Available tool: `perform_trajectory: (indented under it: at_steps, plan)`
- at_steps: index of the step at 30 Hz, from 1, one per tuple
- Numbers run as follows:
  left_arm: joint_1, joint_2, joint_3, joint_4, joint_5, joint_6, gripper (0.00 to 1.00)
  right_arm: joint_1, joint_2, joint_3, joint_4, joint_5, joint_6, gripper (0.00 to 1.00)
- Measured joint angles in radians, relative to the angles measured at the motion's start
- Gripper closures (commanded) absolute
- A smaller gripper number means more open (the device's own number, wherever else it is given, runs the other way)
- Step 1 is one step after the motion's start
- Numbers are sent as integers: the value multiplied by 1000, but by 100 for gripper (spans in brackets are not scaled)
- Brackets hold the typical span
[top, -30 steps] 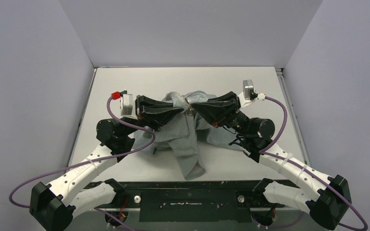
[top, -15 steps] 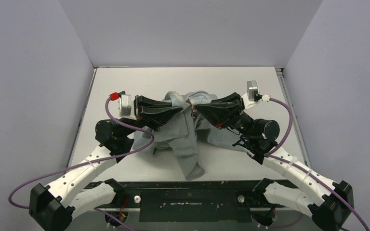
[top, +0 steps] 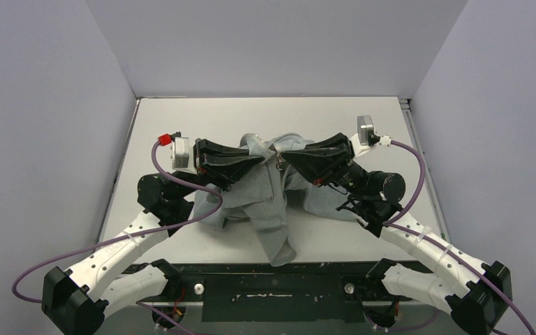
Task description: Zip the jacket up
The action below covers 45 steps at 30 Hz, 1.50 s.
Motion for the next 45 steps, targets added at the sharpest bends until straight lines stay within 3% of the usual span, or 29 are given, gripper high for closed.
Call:
perform_trajectory:
  at_steps: [45]
  plan:
    - [-13,31,0,-5,29,-4,100,0,47,19,26,-21,24,100]
